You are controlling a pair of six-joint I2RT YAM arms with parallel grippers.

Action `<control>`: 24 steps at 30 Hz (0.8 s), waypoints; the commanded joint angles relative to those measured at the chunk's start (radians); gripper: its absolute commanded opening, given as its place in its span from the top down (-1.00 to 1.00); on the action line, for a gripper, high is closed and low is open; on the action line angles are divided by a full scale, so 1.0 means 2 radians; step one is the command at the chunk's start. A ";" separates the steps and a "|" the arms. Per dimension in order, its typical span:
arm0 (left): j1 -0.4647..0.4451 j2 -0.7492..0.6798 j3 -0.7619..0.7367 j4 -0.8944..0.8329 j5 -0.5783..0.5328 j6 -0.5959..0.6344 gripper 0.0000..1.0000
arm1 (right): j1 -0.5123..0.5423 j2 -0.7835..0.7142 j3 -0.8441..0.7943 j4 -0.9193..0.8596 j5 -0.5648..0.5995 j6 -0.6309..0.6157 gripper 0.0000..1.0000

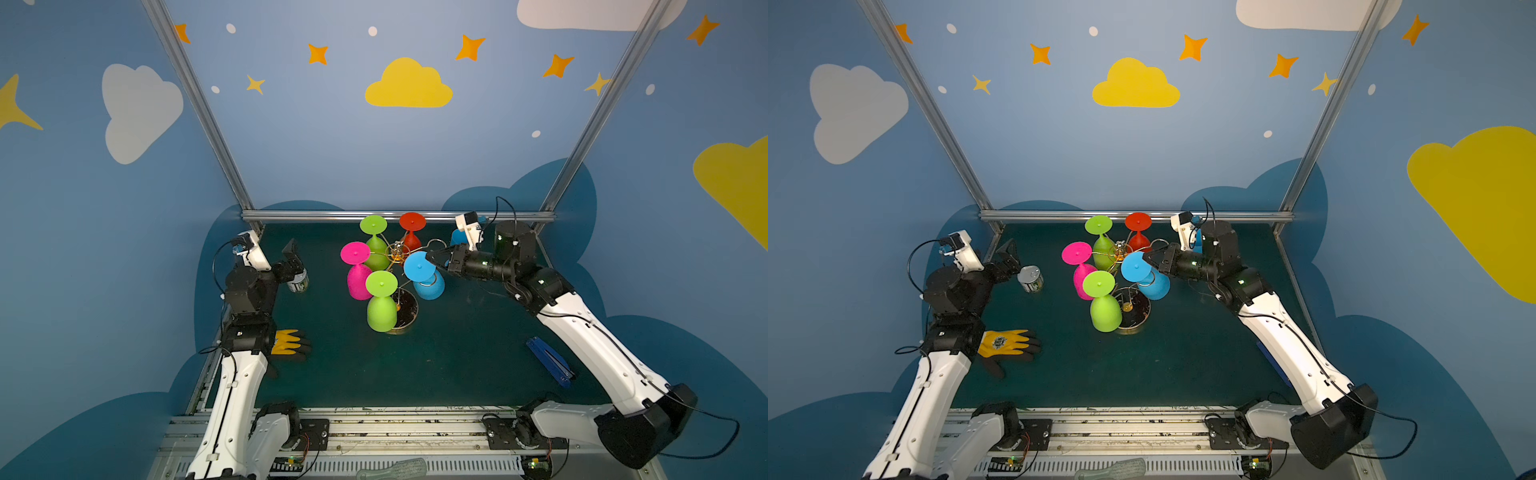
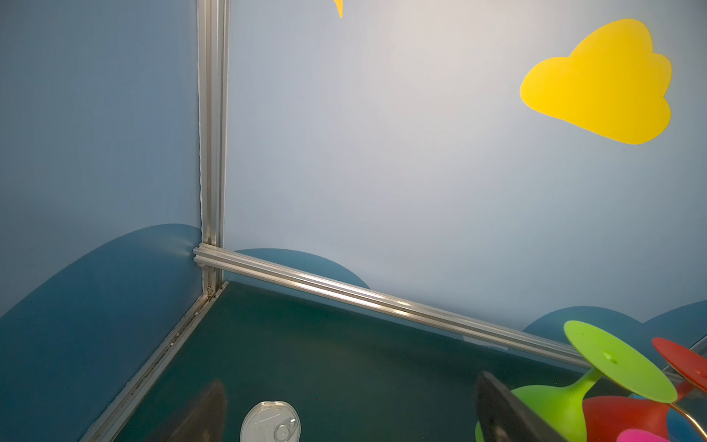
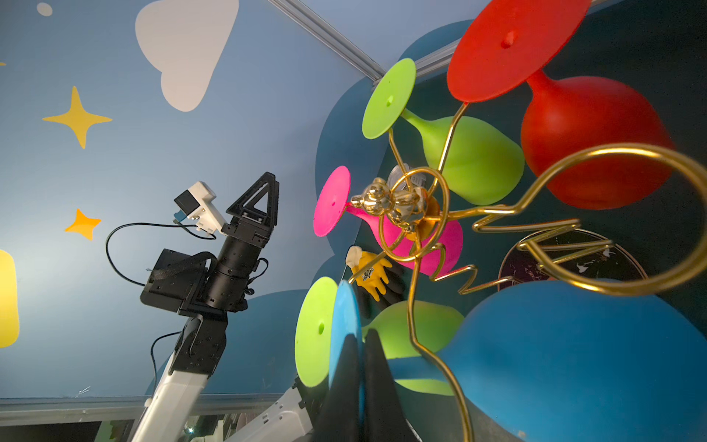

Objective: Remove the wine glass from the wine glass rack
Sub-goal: 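Pull the held glass off the rack and raise it with the right gripper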

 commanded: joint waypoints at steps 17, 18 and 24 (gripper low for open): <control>-0.002 -0.010 -0.003 0.016 0.000 -0.001 -0.99 | 0.021 0.005 0.004 0.024 0.000 0.014 1.00; -0.002 -0.010 -0.004 0.015 0.000 -0.001 -0.99 | 0.021 0.000 -0.001 0.022 -0.001 0.014 1.00; -0.002 -0.010 -0.004 0.016 -0.001 -0.001 -0.99 | 0.024 -0.025 -0.028 0.009 0.005 0.016 1.00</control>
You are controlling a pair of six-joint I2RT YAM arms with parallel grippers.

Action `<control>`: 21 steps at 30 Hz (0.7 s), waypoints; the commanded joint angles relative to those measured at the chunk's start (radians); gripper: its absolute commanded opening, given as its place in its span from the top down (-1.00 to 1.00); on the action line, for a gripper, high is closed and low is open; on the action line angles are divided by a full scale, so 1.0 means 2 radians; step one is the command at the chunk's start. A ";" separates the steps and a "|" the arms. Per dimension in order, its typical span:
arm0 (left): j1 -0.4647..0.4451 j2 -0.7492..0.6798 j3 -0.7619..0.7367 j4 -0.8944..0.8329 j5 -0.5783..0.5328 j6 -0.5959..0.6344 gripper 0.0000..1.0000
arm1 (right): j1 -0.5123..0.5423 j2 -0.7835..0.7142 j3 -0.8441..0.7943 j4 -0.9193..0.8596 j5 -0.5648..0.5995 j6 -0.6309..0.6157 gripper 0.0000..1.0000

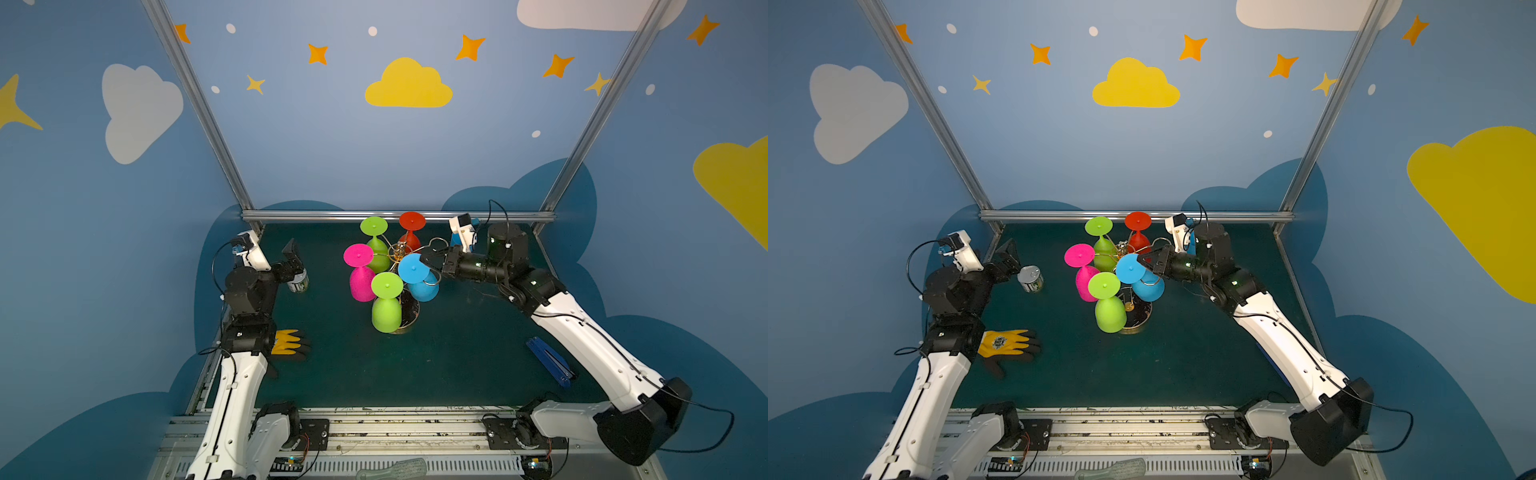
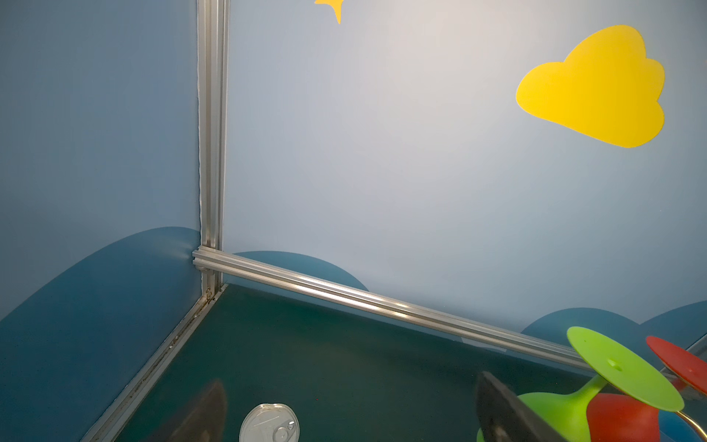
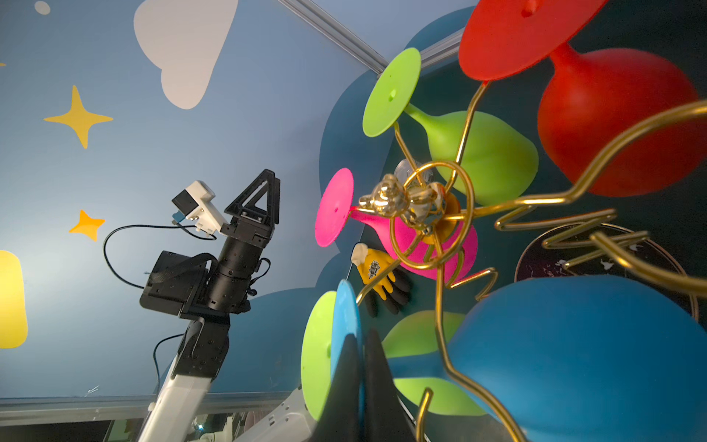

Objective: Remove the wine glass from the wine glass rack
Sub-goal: 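Pull the held glass off the rack and raise it with the right gripper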

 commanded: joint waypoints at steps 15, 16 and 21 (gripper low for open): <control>-0.004 -0.010 -0.002 0.014 0.001 -0.005 -0.99 | -0.004 -0.101 -0.058 -0.082 0.013 -0.034 1.00; -0.004 -0.012 -0.001 0.014 0.003 -0.007 -0.99 | -0.009 -0.107 -0.059 -0.090 0.010 -0.037 1.00; -0.003 -0.020 0.011 0.010 0.018 -0.013 -0.99 | -0.047 -0.155 -0.076 -0.117 0.008 -0.044 1.00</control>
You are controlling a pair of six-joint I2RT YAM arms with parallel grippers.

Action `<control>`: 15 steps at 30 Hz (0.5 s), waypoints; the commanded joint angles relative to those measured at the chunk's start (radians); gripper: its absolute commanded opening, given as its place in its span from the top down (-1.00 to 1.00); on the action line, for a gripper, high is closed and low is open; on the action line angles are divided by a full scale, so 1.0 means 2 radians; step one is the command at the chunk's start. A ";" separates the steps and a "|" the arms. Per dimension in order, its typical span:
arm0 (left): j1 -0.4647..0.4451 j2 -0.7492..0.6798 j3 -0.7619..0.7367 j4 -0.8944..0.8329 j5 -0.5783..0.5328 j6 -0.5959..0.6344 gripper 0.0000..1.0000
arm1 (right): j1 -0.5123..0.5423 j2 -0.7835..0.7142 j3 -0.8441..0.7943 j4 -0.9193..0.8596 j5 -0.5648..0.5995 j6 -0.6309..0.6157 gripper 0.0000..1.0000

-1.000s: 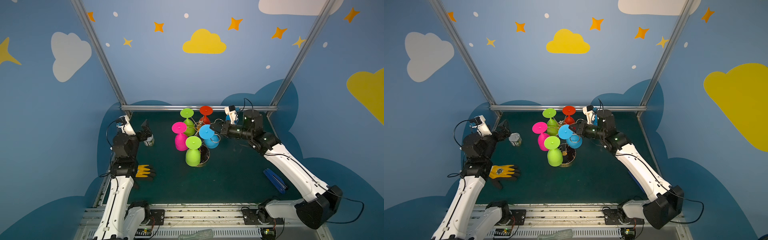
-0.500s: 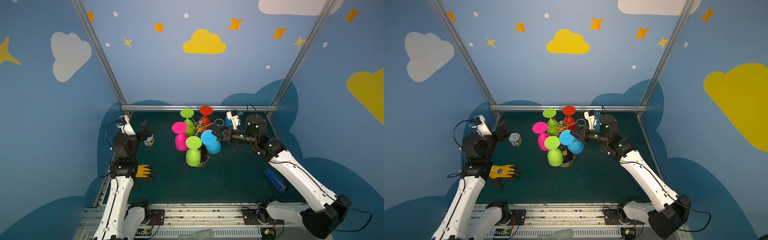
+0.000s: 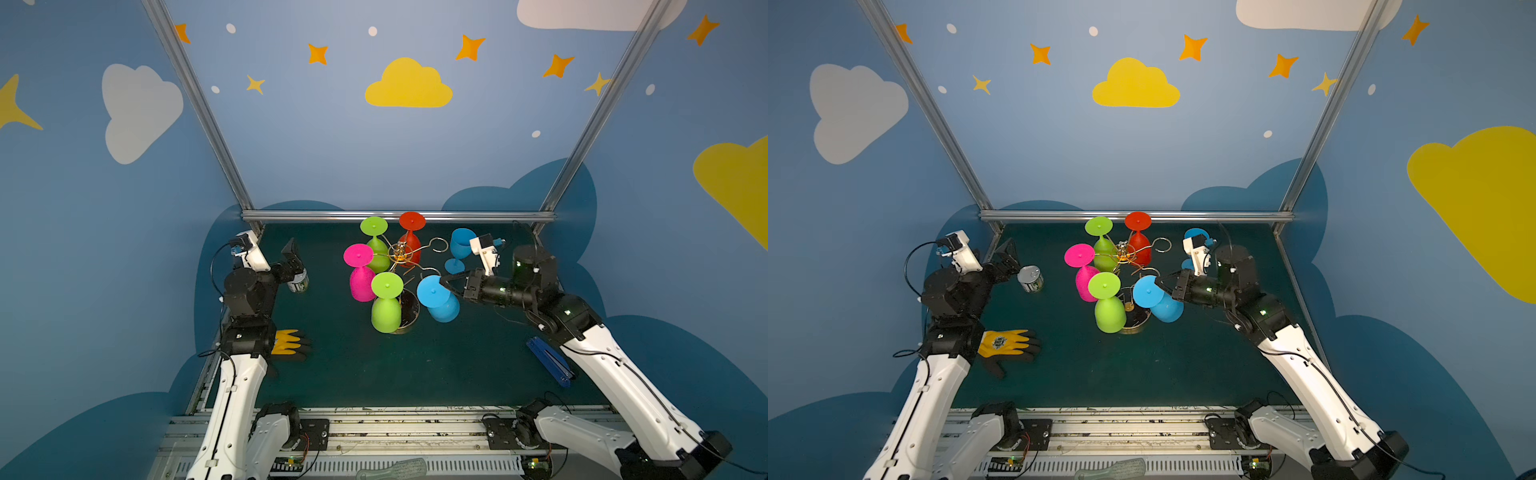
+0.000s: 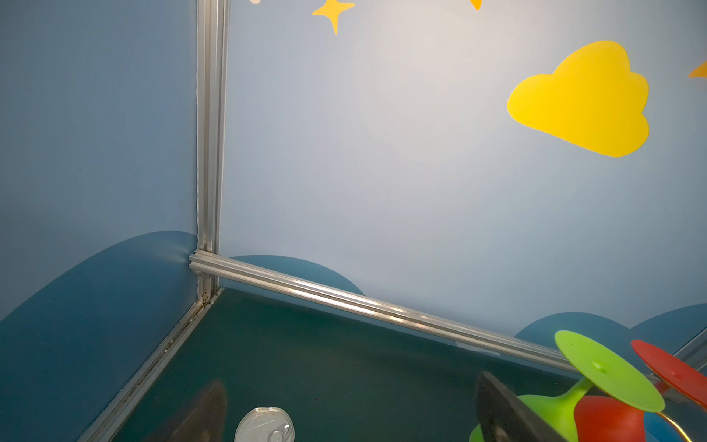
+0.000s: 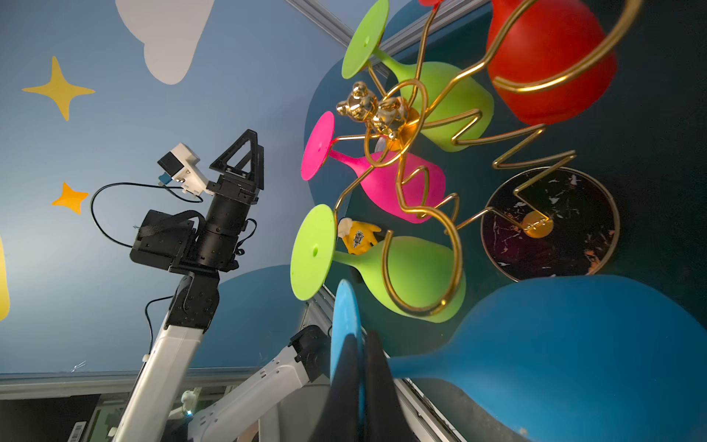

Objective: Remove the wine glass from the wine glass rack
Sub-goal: 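Pull the held glass off the rack and raise it with the right gripper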

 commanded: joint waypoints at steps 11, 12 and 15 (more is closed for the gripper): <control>0.004 0.007 0.090 -0.027 0.265 -0.141 -0.80 | -0.142 -0.065 0.046 -0.018 0.013 -0.076 1.00; 0.004 0.014 0.096 -0.016 0.297 -0.158 -0.75 | -0.143 -0.058 0.058 -0.019 0.018 -0.084 1.00; -0.004 0.045 0.119 0.019 0.381 -0.220 -0.60 | -0.143 -0.033 0.110 -0.030 0.030 -0.117 1.00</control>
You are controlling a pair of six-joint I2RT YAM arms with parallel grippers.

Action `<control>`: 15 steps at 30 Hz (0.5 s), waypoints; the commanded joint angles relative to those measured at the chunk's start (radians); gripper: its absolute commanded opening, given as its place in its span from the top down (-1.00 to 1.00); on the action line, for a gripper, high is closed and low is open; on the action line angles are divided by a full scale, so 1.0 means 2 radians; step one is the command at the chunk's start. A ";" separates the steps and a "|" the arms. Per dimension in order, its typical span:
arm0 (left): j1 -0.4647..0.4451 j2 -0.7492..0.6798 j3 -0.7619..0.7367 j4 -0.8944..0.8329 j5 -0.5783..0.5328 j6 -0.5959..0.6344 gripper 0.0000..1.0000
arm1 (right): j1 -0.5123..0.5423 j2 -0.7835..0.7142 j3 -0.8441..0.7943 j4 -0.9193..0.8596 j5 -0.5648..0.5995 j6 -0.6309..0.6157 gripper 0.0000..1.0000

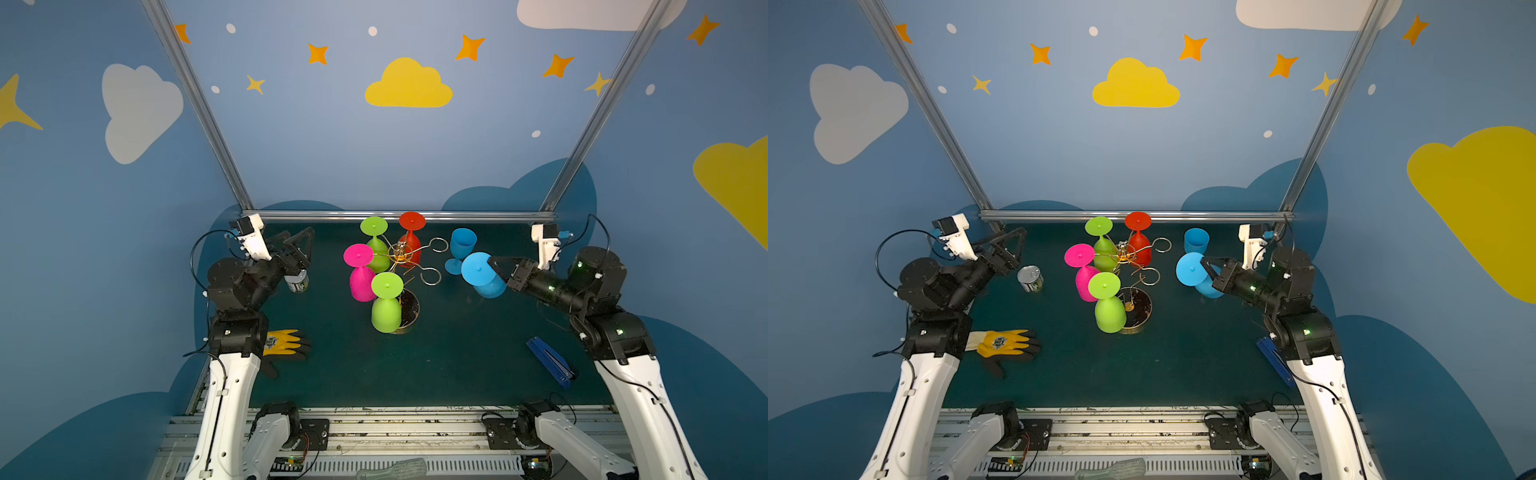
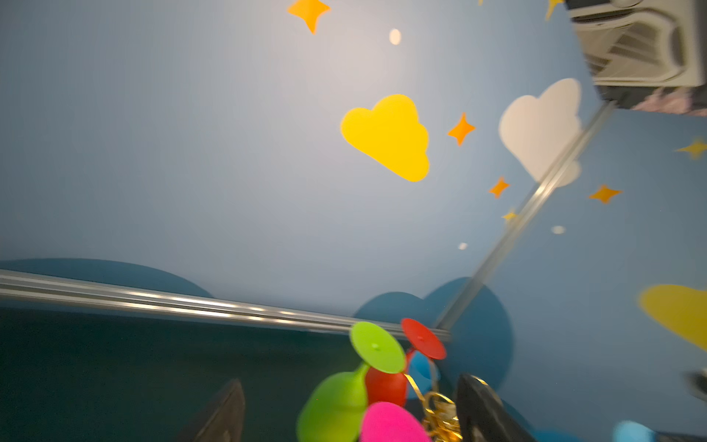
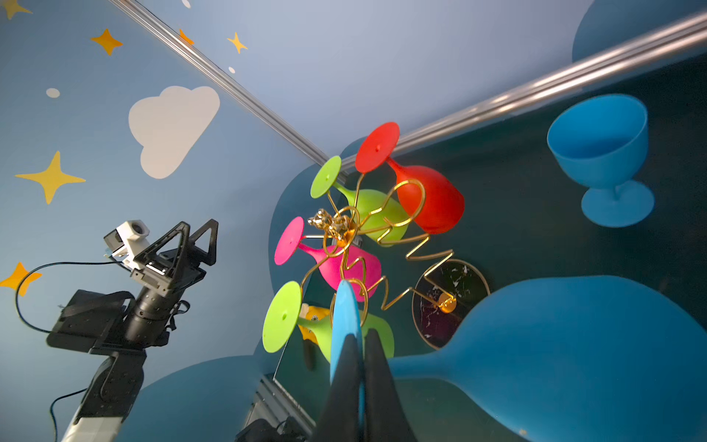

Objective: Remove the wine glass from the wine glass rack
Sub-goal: 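Reach the left gripper toward the glass foot while the right gripper holds it up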

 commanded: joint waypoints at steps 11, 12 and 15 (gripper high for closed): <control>-0.148 0.126 0.160 0.008 0.211 -0.071 -0.38 | 0.003 0.084 0.147 0.060 -0.055 -0.076 1.00; -0.164 0.140 0.175 0.002 0.216 -0.068 -0.38 | 0.005 0.091 0.157 0.062 -0.063 -0.082 1.00; -0.202 0.182 0.214 0.004 0.233 -0.071 -0.37 | 0.013 0.110 0.179 0.066 -0.086 -0.094 1.00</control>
